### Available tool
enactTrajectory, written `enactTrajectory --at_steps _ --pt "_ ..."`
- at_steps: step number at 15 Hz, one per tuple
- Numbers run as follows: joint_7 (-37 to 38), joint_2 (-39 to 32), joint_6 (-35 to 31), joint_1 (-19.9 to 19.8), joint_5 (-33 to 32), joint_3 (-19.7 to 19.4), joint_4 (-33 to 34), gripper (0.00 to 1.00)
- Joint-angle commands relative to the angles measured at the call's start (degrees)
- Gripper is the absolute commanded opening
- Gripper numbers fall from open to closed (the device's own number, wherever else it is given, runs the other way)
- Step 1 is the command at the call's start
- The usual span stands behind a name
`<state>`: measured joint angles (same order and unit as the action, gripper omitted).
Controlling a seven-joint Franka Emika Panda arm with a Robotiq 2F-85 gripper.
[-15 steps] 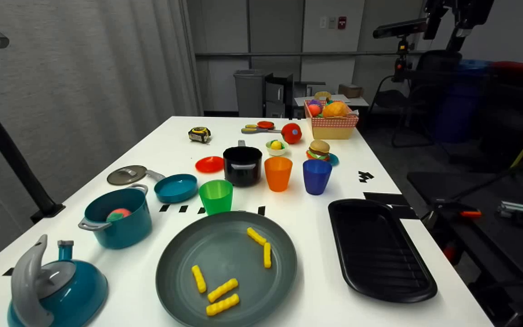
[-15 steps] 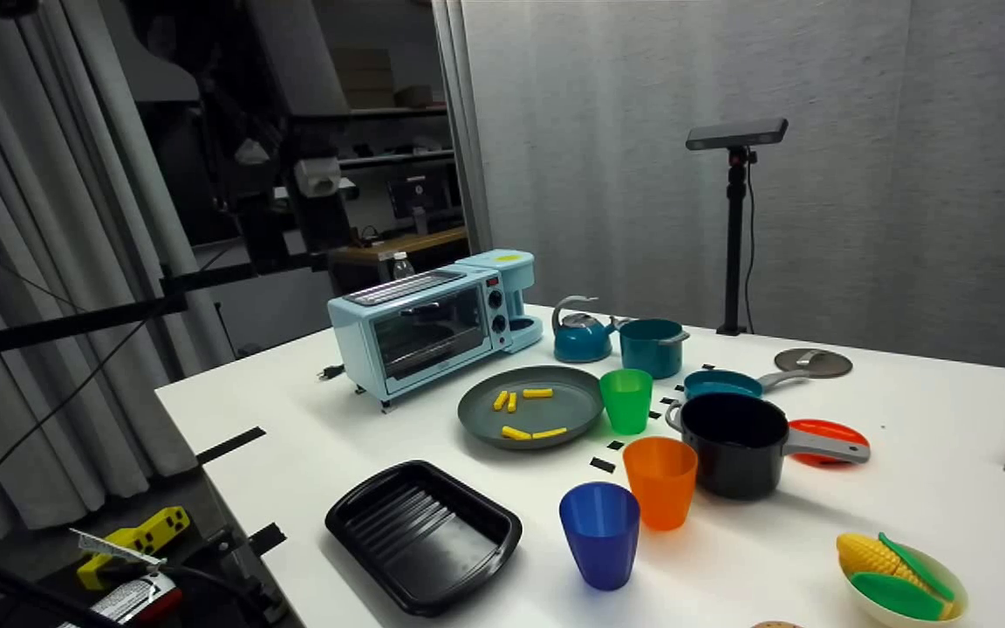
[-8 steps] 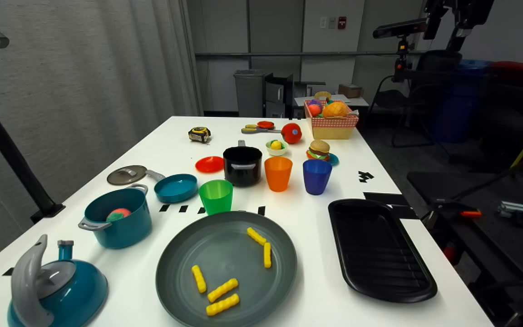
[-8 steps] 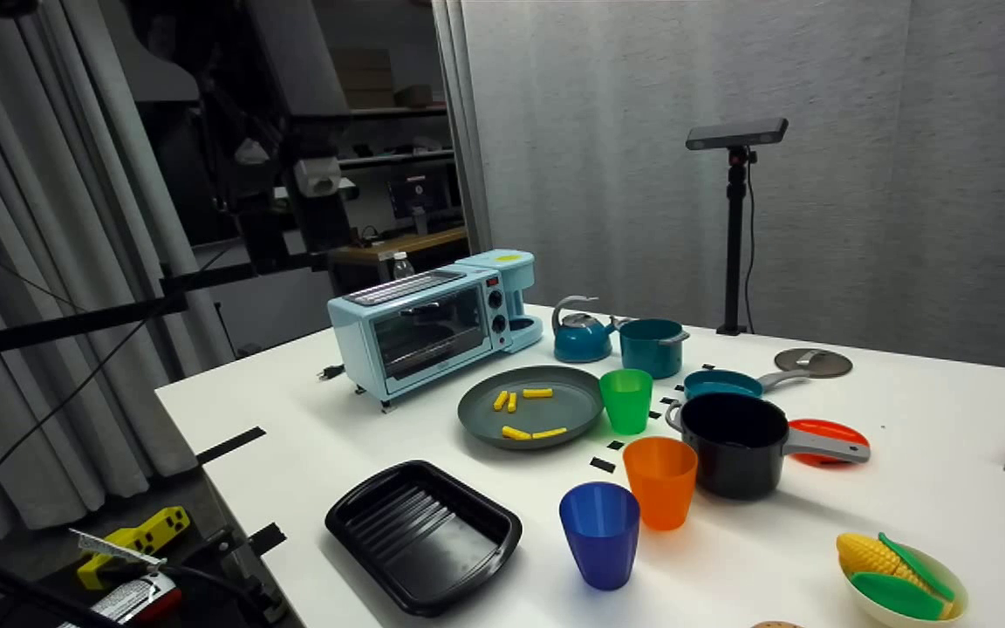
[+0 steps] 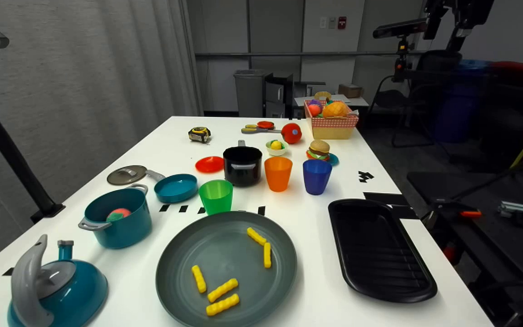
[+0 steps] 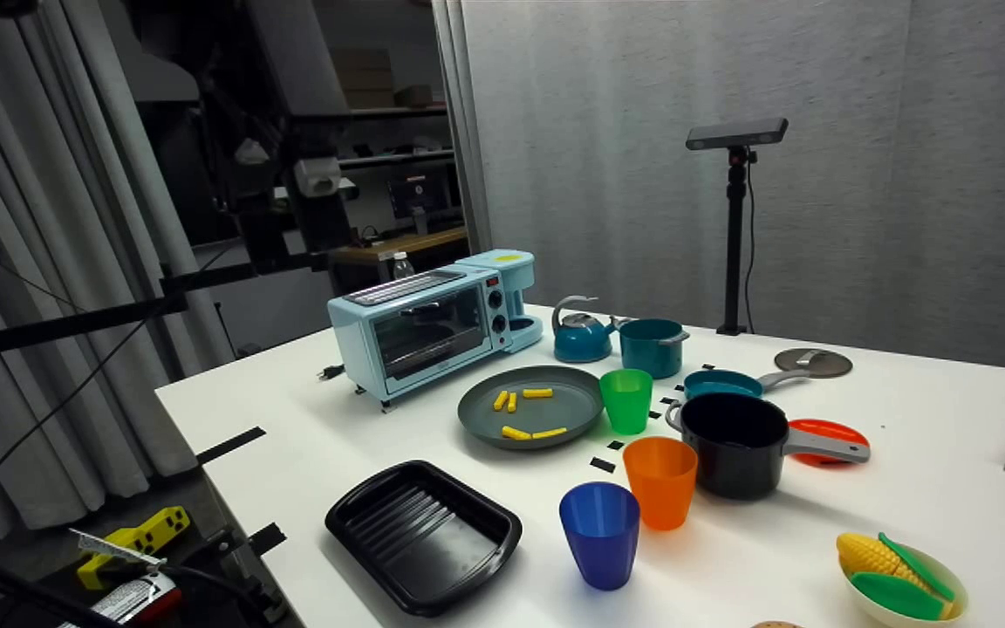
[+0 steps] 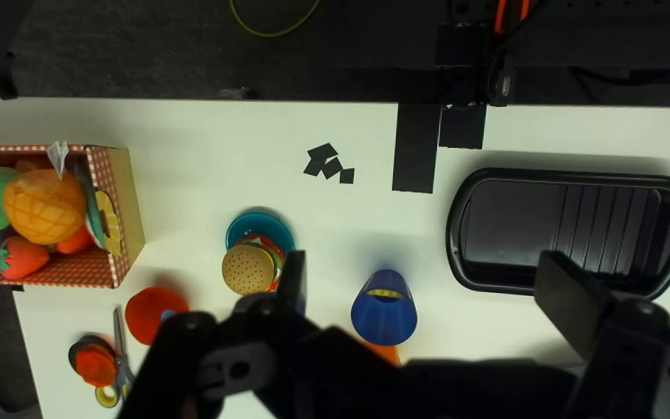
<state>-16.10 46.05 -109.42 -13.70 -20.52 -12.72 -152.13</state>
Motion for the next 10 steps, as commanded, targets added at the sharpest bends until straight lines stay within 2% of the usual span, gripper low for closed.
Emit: enactTrajectory --at_steps 1,8,10 --pt "0.38 0.09 0.3 0.68 -0.37 -0.5 0.14 1.0" --pt "0.38 0.09 0.3 0.68 -0.37 -0.5 0.14 1.0" --pt "0.33 -1.43 -0.83 1.97 0.51 -0.31 0.61 1.0"
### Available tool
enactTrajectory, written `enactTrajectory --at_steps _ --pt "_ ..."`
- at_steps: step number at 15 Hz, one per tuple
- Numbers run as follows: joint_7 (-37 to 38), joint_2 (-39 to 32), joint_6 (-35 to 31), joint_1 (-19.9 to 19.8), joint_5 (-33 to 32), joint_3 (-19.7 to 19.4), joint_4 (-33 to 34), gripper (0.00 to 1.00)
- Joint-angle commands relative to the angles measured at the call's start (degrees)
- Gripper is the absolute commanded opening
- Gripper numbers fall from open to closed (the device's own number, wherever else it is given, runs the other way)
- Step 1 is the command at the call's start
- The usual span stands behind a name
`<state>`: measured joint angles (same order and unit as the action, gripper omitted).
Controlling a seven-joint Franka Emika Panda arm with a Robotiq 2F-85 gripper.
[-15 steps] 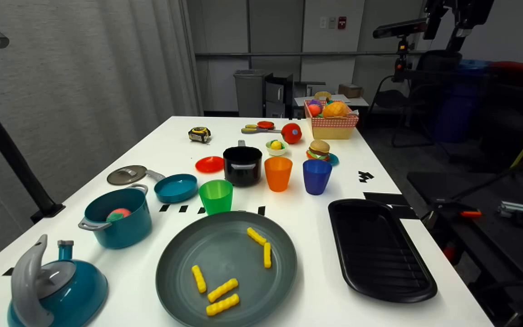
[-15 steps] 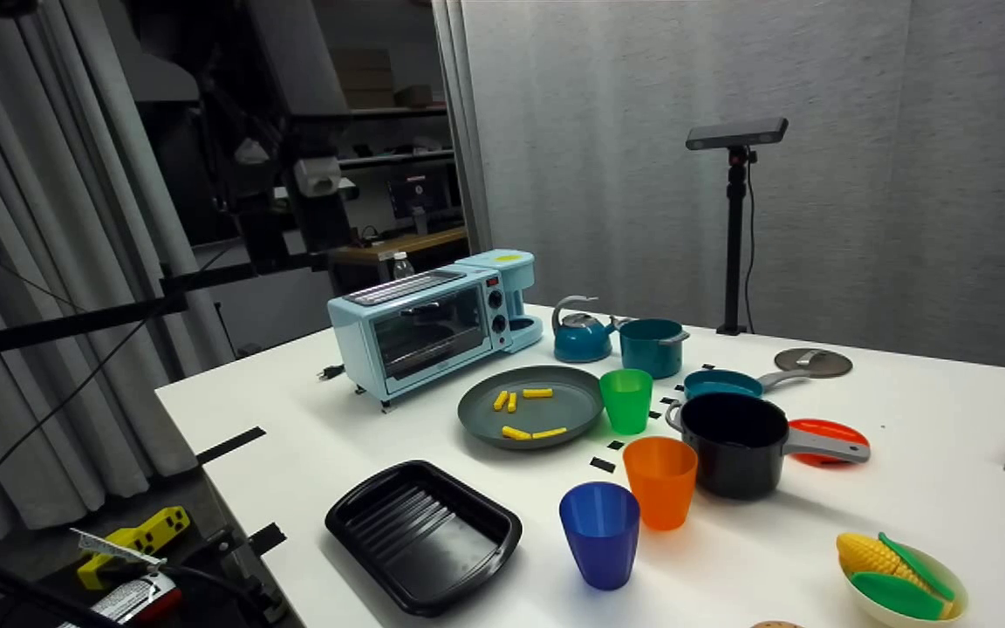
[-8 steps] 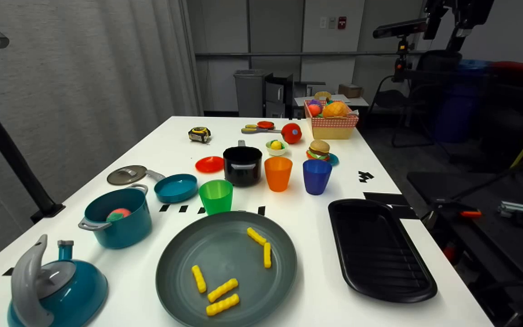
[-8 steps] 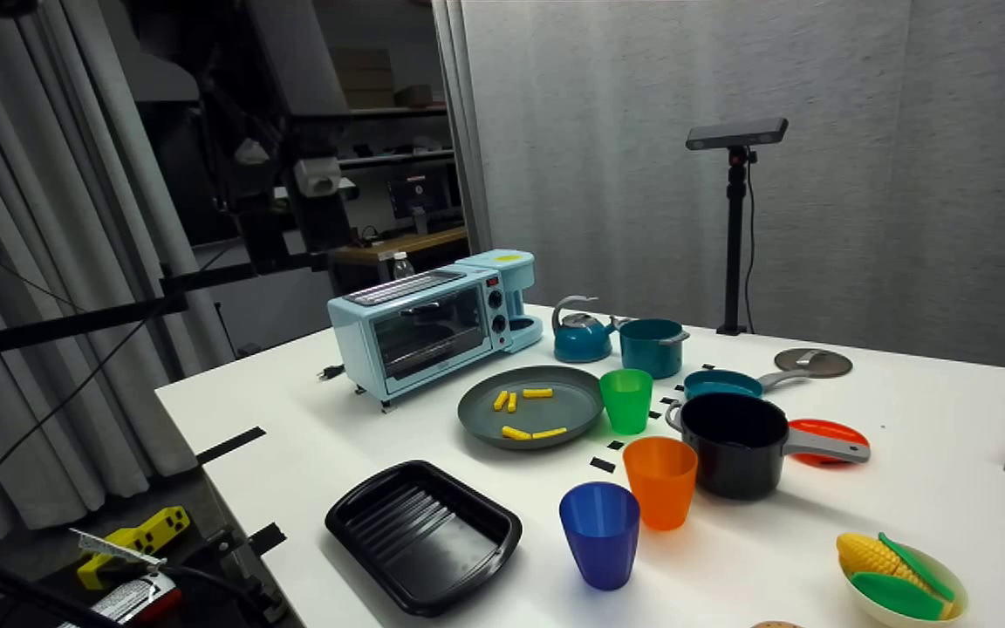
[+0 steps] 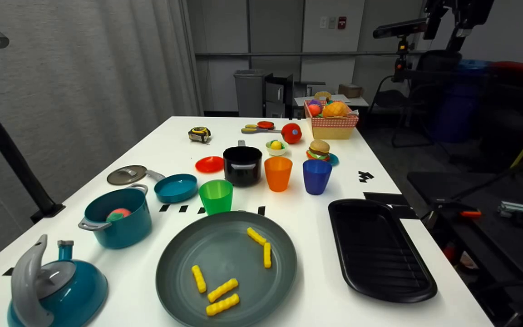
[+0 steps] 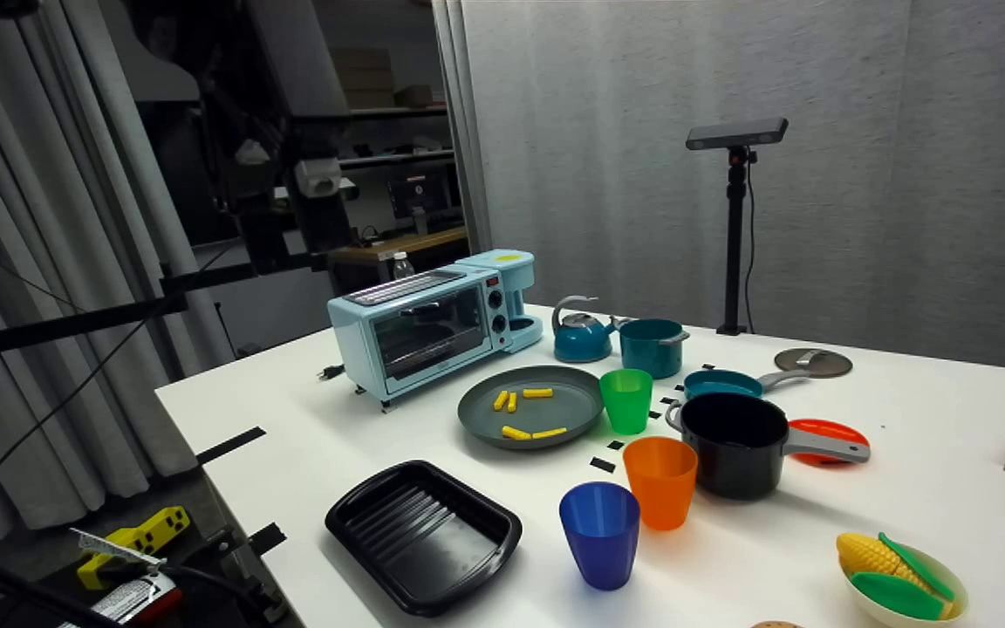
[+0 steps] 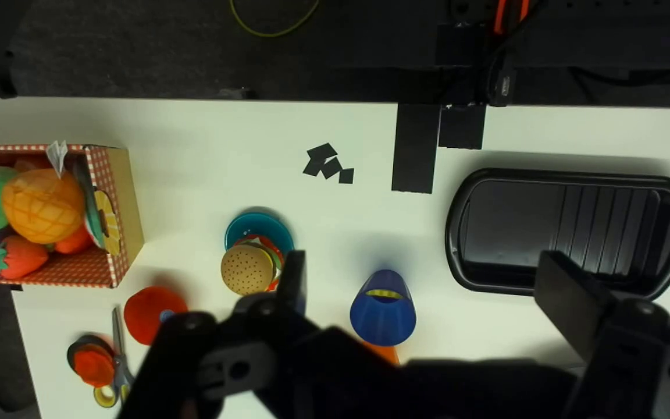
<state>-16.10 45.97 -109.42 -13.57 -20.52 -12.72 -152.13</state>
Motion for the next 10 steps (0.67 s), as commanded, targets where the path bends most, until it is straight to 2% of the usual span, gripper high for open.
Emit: enactTrajectory --at_steps 1,5,10 --pt "0.93 -2.57 -1.76 2.67 1.22 -0.01 0.91 1.0" --pt "2.56 -8.83 -7.9 5.33 3.8 0.17 3.1 1.0" --pt "5.39 -18.43 -16.06 8.84 9.69 2.9 6.37 1.0"
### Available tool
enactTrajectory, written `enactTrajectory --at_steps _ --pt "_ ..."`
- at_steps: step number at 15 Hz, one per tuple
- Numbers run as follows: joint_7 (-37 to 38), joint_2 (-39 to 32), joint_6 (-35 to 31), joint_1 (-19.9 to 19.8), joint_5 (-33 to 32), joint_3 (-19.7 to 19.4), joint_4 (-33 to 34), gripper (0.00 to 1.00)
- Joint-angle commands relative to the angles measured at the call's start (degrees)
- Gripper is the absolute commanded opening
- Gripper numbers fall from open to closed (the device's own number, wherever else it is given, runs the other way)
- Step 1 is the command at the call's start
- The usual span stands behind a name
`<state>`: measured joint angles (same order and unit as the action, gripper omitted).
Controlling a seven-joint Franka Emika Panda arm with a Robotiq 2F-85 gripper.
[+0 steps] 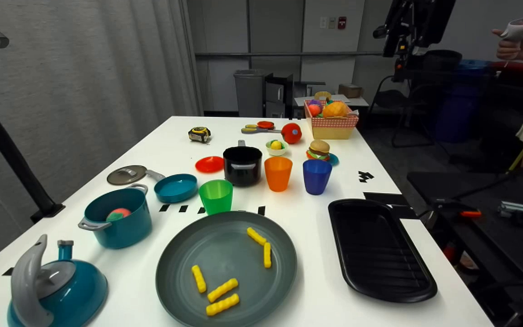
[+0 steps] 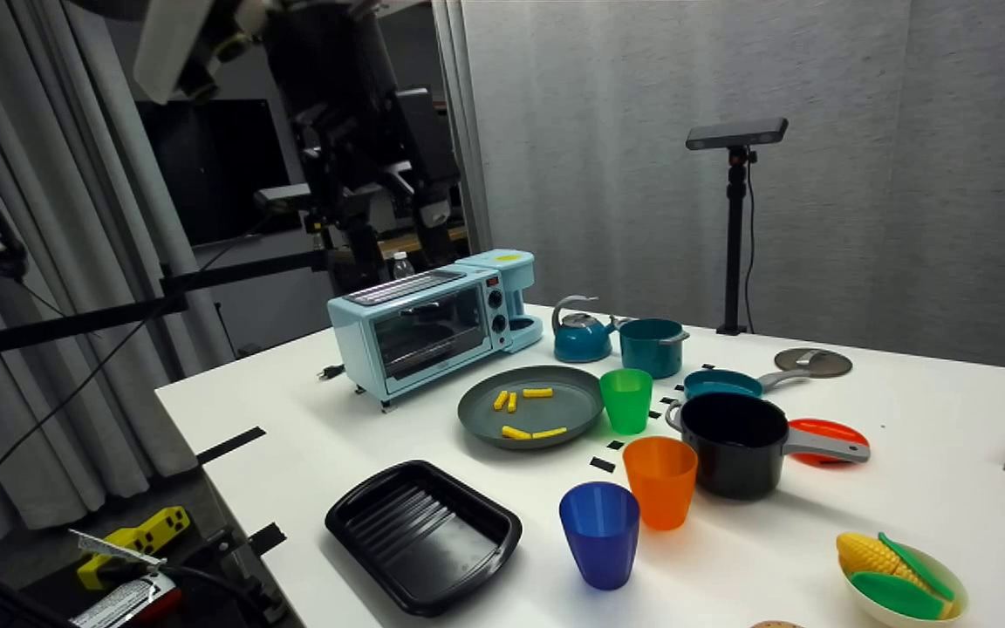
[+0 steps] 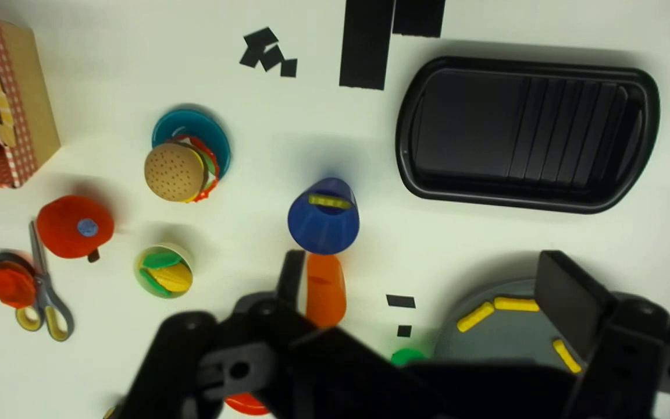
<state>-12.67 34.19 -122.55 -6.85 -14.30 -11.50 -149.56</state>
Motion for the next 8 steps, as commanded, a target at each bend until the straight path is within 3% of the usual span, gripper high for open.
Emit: enactTrajectory --at_steps 1,5,6,8 --pt "2.53 -8.34 -4.01 2.84 4.6 2.58 4.63 1.0" --pt "4.65 -13.52 -5.72 5.34 8.17 6.16 8.3 1.0" --pt "3.52 -10.42 -5.46 3.84 6.24 5.72 5.2 1.0" --pt "3.93 -11.59 -5.48 4.19 6.33 6.48 5.76 1.0"
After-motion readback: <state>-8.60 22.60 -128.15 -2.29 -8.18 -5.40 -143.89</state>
